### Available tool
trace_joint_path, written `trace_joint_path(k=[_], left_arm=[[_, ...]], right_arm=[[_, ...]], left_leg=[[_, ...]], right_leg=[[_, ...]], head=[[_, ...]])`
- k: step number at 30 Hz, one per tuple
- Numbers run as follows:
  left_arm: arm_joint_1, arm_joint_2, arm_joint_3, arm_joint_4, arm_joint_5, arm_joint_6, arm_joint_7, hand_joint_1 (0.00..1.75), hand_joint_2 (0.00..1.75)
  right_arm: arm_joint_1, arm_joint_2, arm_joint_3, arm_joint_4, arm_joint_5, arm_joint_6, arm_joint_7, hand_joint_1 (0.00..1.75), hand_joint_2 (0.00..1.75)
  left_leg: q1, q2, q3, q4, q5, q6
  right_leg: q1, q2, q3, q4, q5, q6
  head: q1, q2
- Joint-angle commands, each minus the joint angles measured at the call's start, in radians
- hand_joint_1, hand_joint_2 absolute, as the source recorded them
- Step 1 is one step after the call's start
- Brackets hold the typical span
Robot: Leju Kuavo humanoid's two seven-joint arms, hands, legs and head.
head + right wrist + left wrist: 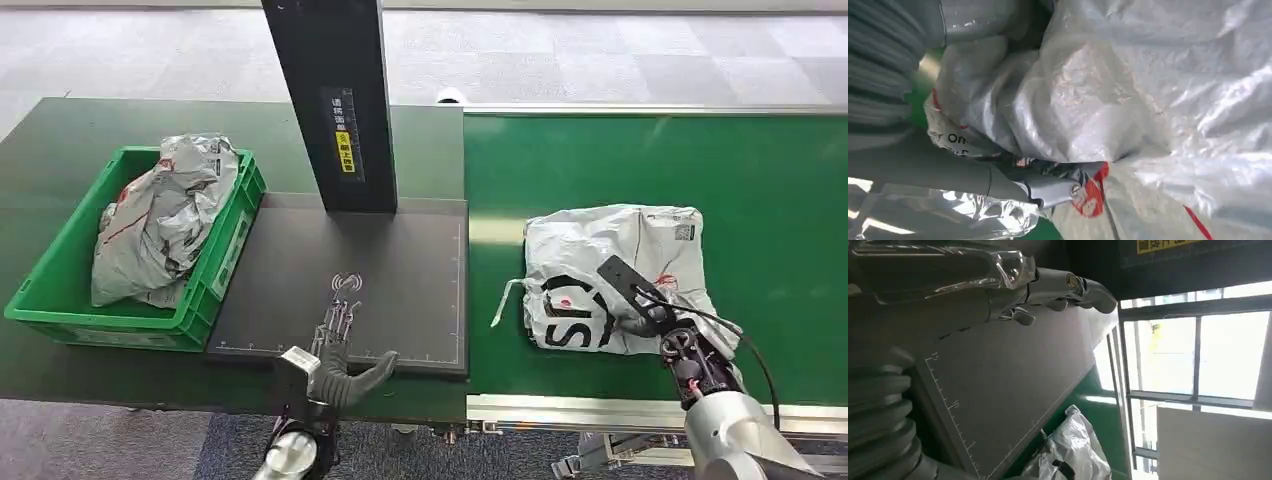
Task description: Moved the parcel from conveyor to table for the left to box.
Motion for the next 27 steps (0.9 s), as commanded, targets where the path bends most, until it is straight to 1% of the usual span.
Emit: trace_joint_path(k=[1, 2, 3, 4, 5, 6, 7, 9, 10, 11, 12, 13, 15, 16, 17, 18, 19, 20, 22, 23, 24, 26, 27], left_arm=[[0.058, 0.044, 0.060, -0.088, -0.001, 0.007, 0.009, 0.00, 1.75], [0.070, 0.047, 0.070, -0.112, -0.006, 0.012, 0.008, 0.00, 1.75], [0.082, 0.051, 0.080, -0.135, -0.009, 0.014, 0.006, 0.00, 1.75], [0.095, 0.054, 0.088, -0.159, -0.011, 0.014, 0.006, 0.00, 1.75], [0.097, 0.057, 0.093, -0.176, -0.025, 0.028, -0.010, 0.00, 1.75], [0.097, 0.061, 0.105, -0.200, -0.027, 0.029, -0.013, 0.00, 1.75], [0.096, 0.062, 0.111, -0.211, -0.028, 0.027, -0.012, 0.00, 1.75], [0.076, 0.070, 0.121, -0.230, -0.047, 0.046, -0.026, 0.00, 1.75], [0.062, 0.076, 0.124, -0.232, -0.041, 0.046, -0.025, 0.00, 1.75], [0.057, 0.082, 0.130, -0.285, -0.050, 0.073, -0.026, 0.00, 1.75], [0.041, 0.095, 0.134, -0.285, -0.036, 0.074, -0.026, 0.00, 1.75], [0.035, 0.095, 0.139, -0.279, -0.035, 0.070, -0.026, 0.00, 1.75], [0.035, 0.103, 0.155, -0.361, -0.039, 0.100, -0.026, 0.00, 1.75], [0.033, 0.107, 0.158, -0.360, -0.036, 0.097, -0.026, 0.00, 1.75], [0.030, 0.113, 0.164, -0.394, -0.046, 0.122, -0.026, 0.00, 1.75], [0.023, 0.121, 0.171, -0.407, -0.040, 0.129, -0.026, 0.00, 1.75], [0.016, 0.128, 0.183, -0.410, -0.035, 0.127, -0.026, 0.00, 1.75], [0.014, 0.128, 0.190, -0.421, -0.038, 0.134, -0.026, 0.00, 1.75], [0.011, 0.137, 0.205, -0.446, -0.044, 0.164, -0.026, 0.00, 1.75], [0.009, 0.141, 0.217, -0.451, -0.040, 0.169, -0.026, 0.00, 1.75], [0.007, 0.143, 0.233, -0.463, -0.037, 0.182, -0.026, 0.00, 1.75], [0.006, 0.147, 0.250, -0.466, -0.035, 0.179, -0.026, 0.00, 1.75], [0.005, 0.145, 0.259, -0.466, -0.041, 0.184, -0.026, 0.00, 1.75]], right_arm=[[-0.124, 0.093, -0.029, -0.071, -0.109, -0.081, -0.197, 1.75, 1.75], [-0.113, 0.098, -0.021, -0.126, -0.133, -0.106, -0.235, 1.75, 1.75], [-0.089, 0.106, -0.004, -0.208, -0.155, -0.146, -0.263, 1.75, 1.75], [-0.053, 0.109, 0.020, -0.296, -0.176, -0.148, -0.252, 1.75, 1.75], [-0.004, 0.117, 0.049, -0.429, -0.207, -0.218, -0.334, 1.75, 1.75], [0.068, 0.124, 0.091, -0.621, -0.235, -0.234, -0.330, 1.75, 1.75], [0.106, 0.118, 0.120, -0.719, -0.251, -0.214, -0.269, 1.75, 1.75], [0.175, 0.127, 0.175, -0.902, -0.286, -0.247, -0.320, 1.75, 1.75], [0.206, 0.133, 0.198, -0.976, -0.304, -0.239, -0.304, 1.75, 1.75], [0.228, 0.140, 0.230, -1.035, -0.331, -0.221, -0.323, 1.75, 1.75], [0.252, 0.160, 0.267, -1.081, -0.320, -0.223, -0.302, 1.75, 1.75], [0.257, 0.162, 0.281, -1.090, -0.316, -0.230, -0.288, 1.75, 1.75], [0.262, 0.186, 0.345, -1.088, -0.340, -0.185, -0.315, 1.75, 1.75], [0.263, 0.199, 0.356, -1.085, -0.337, -0.191, -0.314, 1.75, 1.75], [0.253, 0.209, 0.401, -1.061, -0.356, -0.148, -0.313, 1.75, 1.75], [0.243, 0.232, 0.437, -1.026, -0.373, -0.119, -0.314, 1.75, 1.75], [0.229, 0.258, 0.475, -0.975, -0.379, -0.130, -0.318, 1.75, 1.75], [0.218, 0.263, 0.500, -0.947, -0.389, -0.127, -0.319, 1.75, 1.75], [0.184, 0.297, 0.557, -0.851, -0.415, -0.093, -0.315, 1.75, 1.75], [0.164, 0.322, 0.584, -0.782, -0.421, -0.093, -0.315, 1.75, 1.75], [0.149, 0.350, 0.611, -0.715, -0.438, -0.076, -0.313, 1.75, 1.75], [0.136, 0.368, 0.638, -0.659, -0.443, -0.091, -0.321, 1.75, 1.75], [0.128, 0.375, 0.646, -0.637, -0.448, -0.088, -0.314, 1.75, 1.75]], left_leg=[[-0.002, 0.010, 0.002, 0.000, -0.001, -0.002], [-0.001, 0.006, 0.000, 0.000, -0.001, -0.001], [-0.001, 0.008, 0.000, 0.000, -0.001, -0.001], [-0.001, 0.007, 0.000, 0.000, -0.001, -0.001], [0.000, 0.004, 0.000, 0.000, 0.000, -0.001], [0.000, 0.006, 0.000, 0.000, -0.001, -0.001], [0.000, 0.005, 0.000, -0.001, -0.001, -0.001], [0.000, 0.003, -0.001, -0.001, -0.001, -0.001], [0.000, 0.002, -0.001, 0.000, -0.001, -0.001], [0.000, 0.001, -0.002, 0.000, 0.000, -0.001], [0.000, 0.003, -0.001, 0.000, -0.001, -0.001], [0.001, 0.004, -0.001, 0.000, -0.001, -0.002], [0.001, 0.004, -0.001, -0.001, 0.000, -0.002], [0.000, 0.006, 0.001, -0.001, -0.001, -0.003], [0.001, 0.005, -0.001, 0.000, -0.001, -0.002], [0.001, 0.008, 0.002, -0.001, -0.001, -0.003], [0.002, 0.006, -0.001, 0.000, -0.001, -0.002], [0.002, 0.008, 0.001, -0.001, -0.001, -0.002], [0.003, 0.008, 0.001, -0.001, -0.001, -0.002], [0.003, 0.011, 0.002, -0.002, -0.001, -0.002], [0.003, 0.009, 0.002, -0.002, -0.001, -0.002], [0.003, 0.006, 0.001, -0.002, 0.000, -0.002], [0.003, 0.008, 0.003, -0.002, -0.001, -0.002]], right_leg=[[-0.001, 0.007, -0.002, 0.001, 0.001, -0.001], [-0.001, 0.005, -0.003, 0.001, 0.001, -0.001], [-0.001, 0.006, -0.003, 0.002, 0.001, -0.001], [-0.001, 0.005, -0.003, 0.001, 0.000, -0.001], [0.000, 0.003, -0.003, 0.001, 0.000, 0.000], [0.000, 0.005, -0.002, 0.000, 0.000, -0.001], [0.000, 0.004, -0.002, 0.000, 0.000, -0.001], [0.000, 0.001, -0.002, 0.000, 0.000, -0.001], [0.000, 0.001, -0.002, 0.001, -0.001, -0.001], [0.000, 0.001, -0.003, 0.000, -0.001, -0.001], [0.000, 0.002, -0.003, 0.001, -0.001, -0.001], [0.001, 0.002, -0.003, 0.001, -0.001, -0.001], [0.000, 0.003, -0.003, 0.001, -0.001, -0.001], [0.001, 0.003, -0.002, 0.001, -0.001, -0.002], [0.001, 0.004, -0.004, 0.001, 0.000, -0.001], [0.001, 0.006, -0.003, 0.001, 0.000, -0.002], [0.002, 0.005, -0.004, 0.001, 0.000, -0.001], [0.003, 0.006, -0.003, 0.001, 0.000, -0.002], [0.003, 0.006, -0.002, 0.000, 0.000, -0.002], [0.003, 0.009, -0.002, 0.000, 0.000, -0.002], [0.003, 0.007, -0.002, 0.000, 0.000, -0.002], [0.003, 0.005, -0.001, 0.000, -0.001, -0.002], [0.003, 0.007, 0.000, 0.000, -0.001, -0.002]], head=[[0.000, 0.000], [0.000, 0.000], [0.000, 0.000], [0.000, 0.000], [0.000, 0.000], [0.000, 0.000], [0.000, 0.000], [0.000, 0.000], [0.000, 0.000], [0.000, 0.000], [0.000, 0.000], [0.000, 0.000], [0.000, 0.000], [0.000, 0.000], [0.000, 0.000], [0.000, 0.000], [0.000, 0.000], [0.000, 0.000], [0.000, 0.000], [0.000, 0.000], [0.000, 0.000], [0.001, 0.000], [0.000, 0.000]])
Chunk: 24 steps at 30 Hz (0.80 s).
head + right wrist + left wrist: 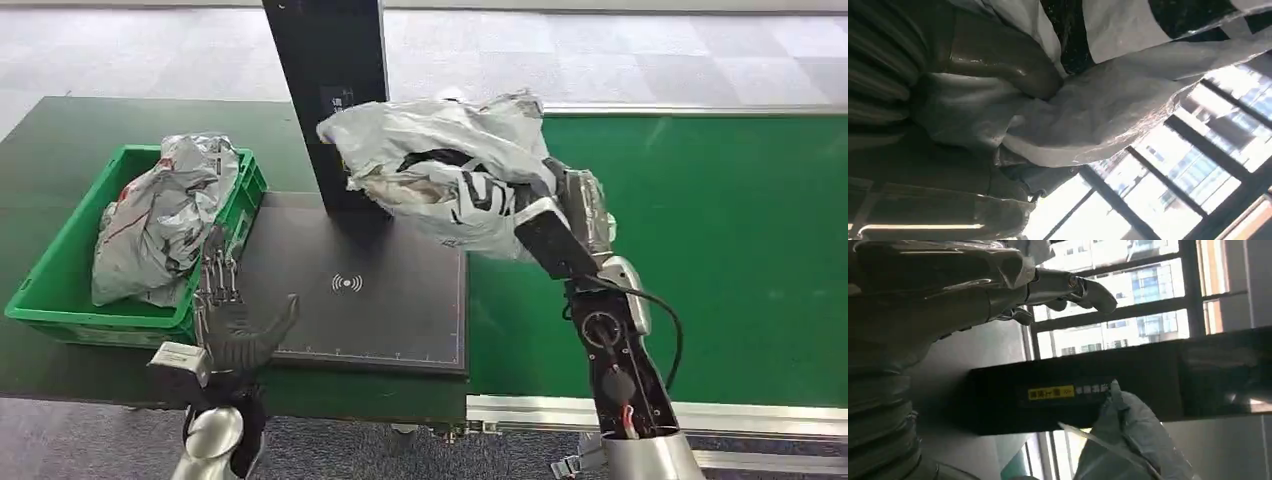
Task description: Moved the parcel from conveyor to table for the left to box.
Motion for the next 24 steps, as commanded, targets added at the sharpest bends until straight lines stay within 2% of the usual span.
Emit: trace_joint_path(k=[1, 4, 5, 6, 9, 10, 14, 16, 17, 18, 19, 20, 22, 24], left_arm=[[-0.028, 0.050, 0.107, -0.052, -0.005, 0.034, 0.003, 0.00, 1.75], [-0.022, 0.043, 0.141, -0.060, -0.006, 0.038, 0.006, 0.00, 1.75], [-0.021, 0.045, 0.144, -0.060, -0.005, 0.038, 0.005, 0.00, 1.75], [-0.009, 0.041, 0.161, -0.064, -0.008, 0.047, 0.008, 0.00, 1.75], [0.008, 0.040, 0.169, -0.059, -0.016, 0.051, 0.009, 0.00, 1.75], [0.005, 0.033, 0.169, -0.051, -0.017, 0.052, 0.009, 0.00, 1.75], [-0.015, 0.025, 0.149, -0.029, -0.039, 0.053, 0.007, 0.00, 1.75], [-0.040, 0.022, 0.135, -0.017, -0.052, 0.034, 0.020, 0.00, 1.75], [-0.046, 0.021, 0.134, -0.016, -0.054, 0.033, 0.022, 0.00, 1.75], [-0.059, 0.017, 0.122, -0.006, -0.064, 0.015, 0.034, 0.00, 1.75], [-0.073, 0.015, 0.110, 0.014, -0.072, -0.011, 0.064, 0.00, 1.75], [-0.082, 0.011, 0.108, 0.025, -0.073, -0.012, 0.065, 0.00, 1.75], [-0.105, 0.012, 0.080, 0.071, -0.059, -0.091, 0.126, 0.00, 1.75], [-0.121, 0.010, 0.053, 0.115, -0.084, -0.115, 0.145, 0.00, 1.75]], right_arm=[[-0.115, 0.132, 0.230, 0.343, -0.044, 0.019, 0.013, 1.75, 1.75], [-0.140, 0.149, 0.234, 0.413, -0.037, -0.007, 0.074, 1.75, 1.75], [-0.141, 0.147, 0.233, 0.415, -0.037, -0.007, 0.073, 0.87, 1.75], [-0.150, 0.158, 0.223, 0.444, -0.015, -0.056, 0.103, 0.00, 1.75], [-0.145, 0.152, 0.201, 0.457, 0.001, -0.101, 0.131, 0.00, 1.75], [-0.142, 0.144, 0.196, 0.462, 0.013, -0.113, 0.138, 0.00, 0.00], [-0.118, 0.124, 0.156, 0.452, 0.008, -0.119, 0.113, 0.00, 0.00], [-0.082, 0.112, 0.107, 0.371, -0.059, -0.109, -0.016, 0.00, 0.00], [-0.080, 0.110, 0.104, 0.362, -0.058, -0.109, -0.015, 0.00, 0.00], [-0.039, 0.105, 0.057, 0.268, -0.156, -0.077, -0.127, 0.00, 1.75], [-0.014, 0.088, 0.049, 0.194, -0.196, -0.049, -0.192, 0.00, 1.75], [-0.003, 0.079, 0.047, 0.158, -0.203, -0.033, -0.180, 0.00, 1.75], [0.037, 0.066, 0.020, 0.036, -0.291, 0.024, -0.264, 0.00, 1.75], [0.062, 0.056, 0.002, -0.064, -0.336, 0.058, -0.276, 0.00, 1.75]], left_leg=[[0.000, 0.009, 0.005, -0.002, -0.001, -0.001], [0.000, 0.004, 0.002, -0.001, -0.001, -0.001], [0.000, 0.004, 0.002, 0.000, -0.001, 0.000], [0.000, 0.006, 0.005, -0.002, -0.001, -0.001], [-0.001, 0.004, 0.003, -0.001, 0.000, 0.000], [0.000, 0.003, 0.002, -0.001, 0.000, 0.000], [-0.001, -0.001, 0.002, -0.001, 0.000, 0.000], [-0.001, -0.001, 0.003, -0.002, 0.001, -0.001], [-0.001, -0.002, 0.001, -0.001, 0.000, 0.000], [0.000, -0.003, 0.001, -0.001, 0.001, 0.000], [0.000, -0.004, 0.001, -0.001, 0.001, 0.000], [0.000, -0.006, 0.000, 0.000, 0.001, 0.000], [-0.001, -0.005, -0.001, 0.000, 0.001, 0.000], [-0.001, -0.006, 0.000, 0.000, 0.001, 0.000]], right_leg=[[0.000, 0.007, 0.002, -0.002, 0.001, -0.001], [0.000, 0.002, 0.001, 0.000, 0.000, 0.000], [0.000, 0.003, 0.001, 0.000, 0.000, 0.000], [0.000, 0.003, 0.003, -0.002, 0.000, -0.001], [-0.001, 0.003, 0.001, -0.001, 0.000, 0.000], [-0.001, 0.001, 0.002, -0.001, 0.000, 0.000], [-0.001, -0.003, 0.002, -0.001, 0.000, 0.000], [-0.001, -0.004, 0.004, -0.003, 0.000, 0.000], [-0.001, -0.004, 0.002, -0.001, -0.001, 0.000], [0.000, -0.005, 0.002, -0.002, -0.001, 0.000], [0.000, -0.006, 0.001, -0.001, -0.001, 0.000], [0.000, -0.007, 0.001, -0.001, -0.001, 0.000], [-0.001, -0.006, -0.001, 0.000, -0.001, 0.000], [-0.001, -0.008, 0.000, -0.001, -0.001, 0.000]], head=[[-0.001, 0.000], [0.000, 0.000], [0.000, 0.000], [0.000, 0.000], [0.000, 0.000], [0.000, 0.000], [0.000, 0.000], [0.000, 0.000], [0.000, 0.000], [0.000, 0.000], [0.000, 0.000], [0.000, 0.000], [0.000, 0.000], [0.000, 0.000]])
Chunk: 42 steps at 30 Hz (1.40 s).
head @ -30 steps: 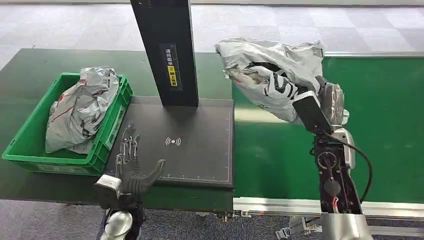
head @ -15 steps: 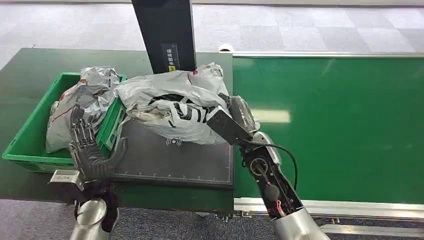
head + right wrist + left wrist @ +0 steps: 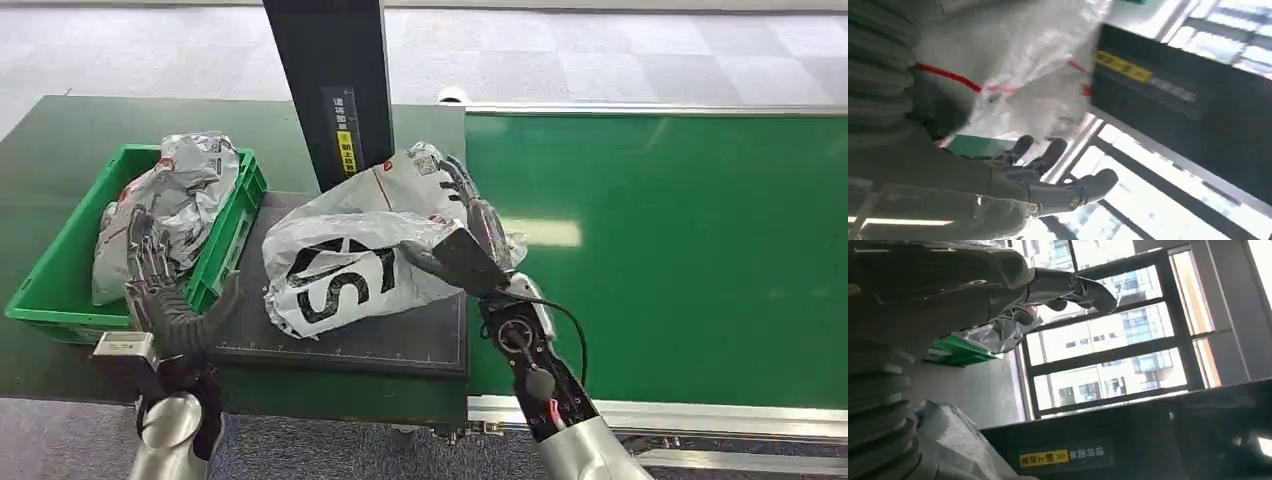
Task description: Moved the parcel from conveyor to table for the left to box.
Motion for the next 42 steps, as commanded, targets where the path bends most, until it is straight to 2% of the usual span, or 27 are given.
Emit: trace_joint_path(k=[1, 4, 5, 7, 11, 13, 14, 18, 21, 23, 27, 28, 30, 32, 38, 42], left_arm=[[-0.105, -0.010, -0.095, 0.201, -0.027, -0.134, 0.106, 0.00, 1.75], [-0.134, -0.021, -0.153, 0.270, -0.058, -0.180, 0.131, 0.00, 1.75], [-0.144, -0.027, -0.172, 0.294, -0.069, -0.193, 0.137, 0.00, 1.75], [-0.169, -0.031, -0.216, 0.349, -0.096, -0.216, 0.147, 0.00, 1.75], [-0.222, -0.049, -0.277, 0.462, -0.145, -0.260, 0.170, 0.00, 1.75], [-0.264, -0.052, -0.355, 0.559, -0.262, -0.275, 0.199, 0.00, 1.75], [-0.270, -0.063, -0.354, 0.586, -0.272, -0.264, 0.188, 0.00, 1.75], [-0.293, -0.068, -0.363, 0.643, -0.315, -0.258, 0.209, 0.00, 1.75], [-0.351, -0.083, -0.357, 0.767, -0.402, -0.233, 0.263, 0.00, 1.75], [-0.423, -0.098, -0.361, 0.894, -0.482, -0.195, 0.289, 0.00, 1.75], [-0.487, -0.118, -0.338, 1.012, -0.483, -0.229, 0.307, 0.00, 1.75], [-0.495, -0.121, -0.332, 1.032, -0.482, -0.226, 0.317, 0.45, 1.75], [-0.501, -0.122, -0.323, 1.055, -0.481, -0.220, 0.311, 1.62, 1.75], [-0.507, -0.123, -0.324, 1.073, -0.508, -0.192, 0.345, 1.75, 1.75], [-0.515, -0.121, -0.334, 1.085, -0.582, -0.085, 0.415, 1.75, 1.75], [-0.515, -0.122, -0.313, 1.058, -0.581, -0.045, 0.397, 1.75, 1.75]], right_arm=[[0.108, -0.078, -0.107, -0.387, -0.193, 0.152, -0.120, 0.00, 1.75], [0.141, -0.088, -0.141, -0.517, -0.286, 0.233, -0.135, 0.00, 1.75], [0.151, -0.091, -0.155, -0.558, -0.317, 0.261, -0.139, 0.00, 1.75], [0.166, -0.085, -0.190, -0.620, -0.430, 0.345, -0.161, 0.00, 1.75], [0.192, -0.067, -0.267, -0.712, -0.533, 0.408, -0.188, 0.00, 1.75], [0.236, -0.049, -0.355, -0.794, -0.545, 0.387, -0.211, 0.00, 1.75], [0.249, -0.054, -0.378, -0.815, -0.561, 0.402, -0.207, 0.00, 1.75], [0.278, -0.033, -0.427, -0.832, -0.567, 0.408, -0.217, 0.00, 1.75], [0.321, -0.001, -0.503, -0.848, -0.492, 0.359, -0.225, 0.00, 1.75], [0.303, 0.004, -0.535, -0.810, -0.483, 0.367, -0.209, 0.00, 1.75], [0.257, 0.002, -0.534, -0.724, -0.460, 0.353, -0.192, 0.00, 1.75], [0.253, -0.003, -0.526, -0.711, -0.456, 0.353, -0.192, 0.00, 1.75], [0.250, -0.007, -0.512, -0.690, -0.449, 0.341, -0.205, 0.00, 1.75], [0.247, -0.017, -0.498, -0.679, -0.459, 0.345, -0.207, 0.00, 1.75], [0.242, -0.014, -0.492, -0.685, -0.465, 0.335, -0.196, 0.00, 1.75], [0.244, -0.011, -0.493, -0.687, -0.462, 0.325, -0.183, 0.00, 1.75]], left_leg=[[-0.001, -0.005, 0.000, -0.001, 0.001, 0.000], [-0.001, -0.005, -0.001, 0.000, 0.001, 0.000], [-0.001, -0.008, 0.001, -0.001, 0.001, 0.000], [-0.001, -0.007, -0.001, 0.000, 0.001, 0.000], [-0.001, -0.006, 0.001, -0.001, 0.001, 0.000], [-0.001, -0.006, 0.000, 0.000, 0.001, 0.000], [-0.001, -0.010, 0.000, -0.001, 0.002, 0.000], [-0.001, -0.006, 0.002, -0.001, 0.000, 0.000], [-0.001, -0.004, 0.002, -0.001, 0.000, -0.001], [-0.001, -0.007, 0.003, -0.002, 0.001, -0.001], [-0.001, -0.001, 0.001, 0.000, 0.000, 0.000], [-0.001, 0.000, 0.001, 0.000, 0.000, 0.000], [-0.001, 0.000, 0.002, -0.001, 0.000, 0.000], [-0.001, 0.001, 0.003, -0.001, 0.000, 0.000], [-0.001, 0.002, 0.004, -0.002, 0.000, 0.000], [-0.001, 0.003, 0.003, -0.001, 0.000, 0.000]], right_leg=[[-0.001, -0.006, 0.002, -0.001, -0.001, 0.000], [-0.001, -0.006, 0.001, 0.000, -0.001, 0.000], [-0.001, -0.011, 0.004, -0.002, -0.001, 0.000], [-0.001, -0.008, 0.001, 0.000, -0.001, 0.000], [-0.001, -0.008, 0.003, -0.001, -0.001, 0.000], [-0.001, -0.007, 0.001, -0.001, -0.001, 0.000], [-0.001, -0.011, 0.003, -0.001, -0.002, 0.000], [-0.001, -0.007, 0.004, -0.002, -0.001, 0.000], [-0.001, -0.005, 0.004, -0.002, -0.001, 0.000], [-0.001, -0.008, 0.005, -0.003, -0.001, 0.000], [-0.001, -0.002, 0.002, -0.001, 0.001, 0.000], [-0.001, -0.001, 0.002, -0.001, 0.001, 0.000], [-0.001, -0.001, 0.004, -0.002, 0.001, 0.000], [-0.001, 0.000, 0.005, -0.002, 0.001, 0.000], [-0.001, 0.001, 0.005, -0.002, 0.001, 0.000], [-0.001, 0.002, 0.004, -0.001, 0.001, 0.000]], head=[[0.000, 0.000], [0.000, 0.000], [0.000, 0.000], [0.000, 0.000], [0.000, 0.000], [0.000, 0.000], [0.000, 0.000], [0.000, 0.000], [0.000, 0.000], [0.000, 0.000], [0.000, 0.000], [0.000, 0.000], [0.000, 0.000], [0.000, 0.000], [0.000, 0.000], [0.000, 0.000]])
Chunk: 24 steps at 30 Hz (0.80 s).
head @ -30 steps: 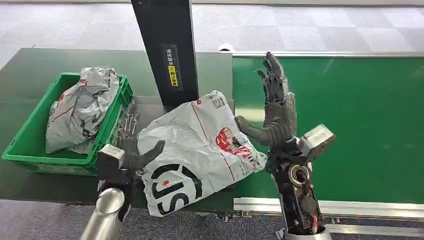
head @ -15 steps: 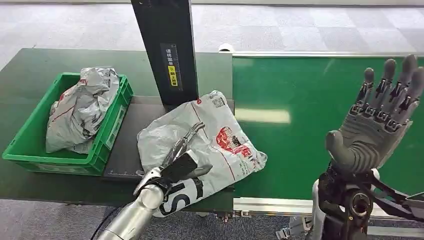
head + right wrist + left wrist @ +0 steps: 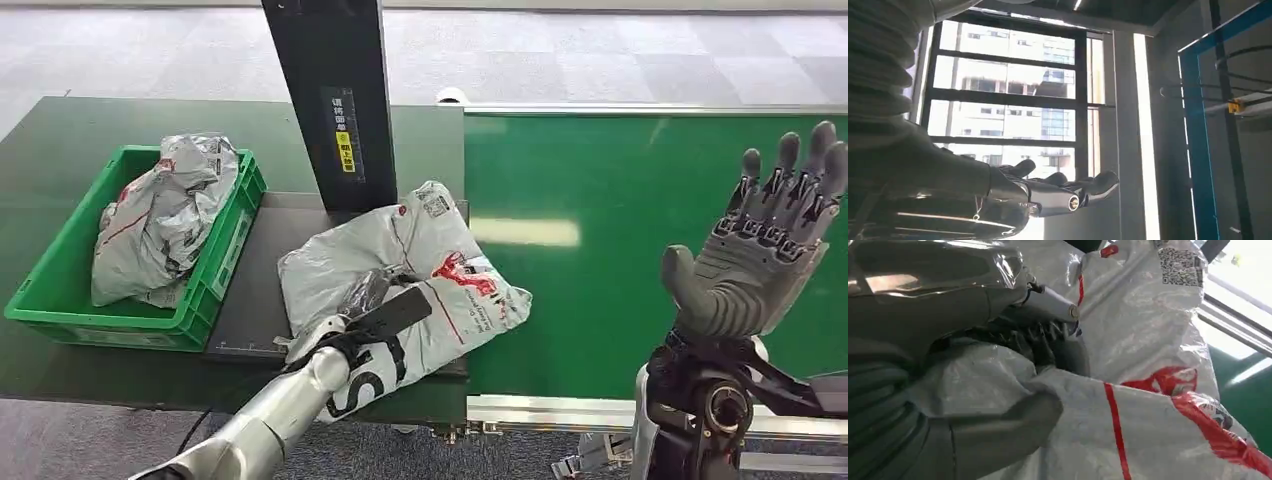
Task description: Moved the parcel from conveyor to table for the left to box.
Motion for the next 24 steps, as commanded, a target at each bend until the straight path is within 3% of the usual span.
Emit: trace_joint_path(k=[1, 3, 5, 9, 11, 14, 17, 22, 24], left_arm=[[-0.020, 0.006, 0.039, 0.055, 0.003, 0.080, -0.034, 1.75, 1.75], [-0.018, 0.006, 0.050, 0.024, 0.009, 0.090, -0.055, 1.75, 1.75], [0.068, 0.002, 0.132, -0.215, 0.169, 0.019, -0.145, 1.75, 1.75], [0.168, 0.042, 0.111, -0.543, 0.263, -0.041, -0.095, 1.75, 1.75], [0.205, 0.056, 0.115, -0.691, 0.357, -0.027, -0.175, 1.75, 1.75], [0.269, 0.108, 0.126, -0.977, 0.457, -0.008, -0.197, 1.75, 1.75], [0.304, 0.136, 0.153, -1.112, 0.484, 0.024, -0.227, 1.75, 1.75], [0.308, 0.135, 0.160, -1.114, 0.491, 0.037, -0.247, 1.75, 1.75], [0.300, 0.150, 0.197, -1.143, 0.463, 0.129, -0.281, 1.75, 1.75]], right_arm=[[-0.028, 0.000, -0.010, 0.061, 0.002, -0.022, 0.023, 0.00, 1.75], [-0.017, -0.001, -0.012, 0.056, 0.003, -0.026, 0.024, 0.00, 1.75], [0.008, -0.001, -0.017, 0.037, 0.013, -0.044, 0.023, 0.00, 1.75], [0.030, -0.003, -0.019, 0.041, 0.018, -0.053, 0.012, 0.00, 1.75], [0.041, 0.000, -0.023, 0.040, 0.024, -0.065, 0.005, 0.00, 1.75], [0.068, 0.000, -0.037, 0.031, 0.022, -0.074, -0.002, 0.00, 1.75], [0.090, -0.004, -0.046, 0.023, 0.021, -0.079, -0.010, 0.00, 1.75], [0.092, -0.004, -0.048, 0.021, 0.020, -0.079, -0.013, 0.00, 1.75], [0.104, -0.003, -0.054, 0.010, 0.018, -0.082, -0.018, 0.00, 1.75]], left_leg=[[0.000, 0.002, 0.002, -0.001, 0.000, 0.000], [0.000, 0.002, 0.002, -0.001, 0.000, 0.000], [0.000, 0.002, 0.002, -0.001, 0.000, 0.000], [0.000, 0.002, 0.001, 0.000, -0.001, 0.000], [0.000, 0.003, 0.002, 0.000, -0.001, -0.001], [0.000, 0.004, 0.000, 0.000, -0.001, -0.001], [0.001, 0.005, 0.000, 0.000, -0.002, -0.001], [0.000, 0.002, 0.000, -0.001, -0.001, -0.001], [0.000, 0.002, 0.000, -0.001, -0.001, -0.001]], right_leg=[[0.000, 0.001, 0.001, -0.001, 0.001, 0.000], [0.000, 0.000, 0.001, -0.001, 0.000, 0.000], [0.000, 0.000, 0.002, -0.001, 0.000, 0.000], [0.001, 0.001, 0.001, -0.001, 0.000, 0.000], [0.000, 0.001, 0.001, -0.001, -0.001, 0.000], [0.001, 0.002, -0.001, 0.000, 0.000, 0.000], [0.001, 0.003, -0.002, 0.000, 0.000, -0.001], [0.000, 0.001, -0.001, 0.000, -0.001, 0.000], [0.000, 0.000, 0.000, -0.001, -0.001, 0.000]], head=[[0.000, 0.000], [0.000, 0.000], [0.000, 0.000], [0.000, 0.000], [0.000, 0.000], [0.000, 0.000], [0.000, 0.000], [0.000, 0.000], [0.000, 0.000]])
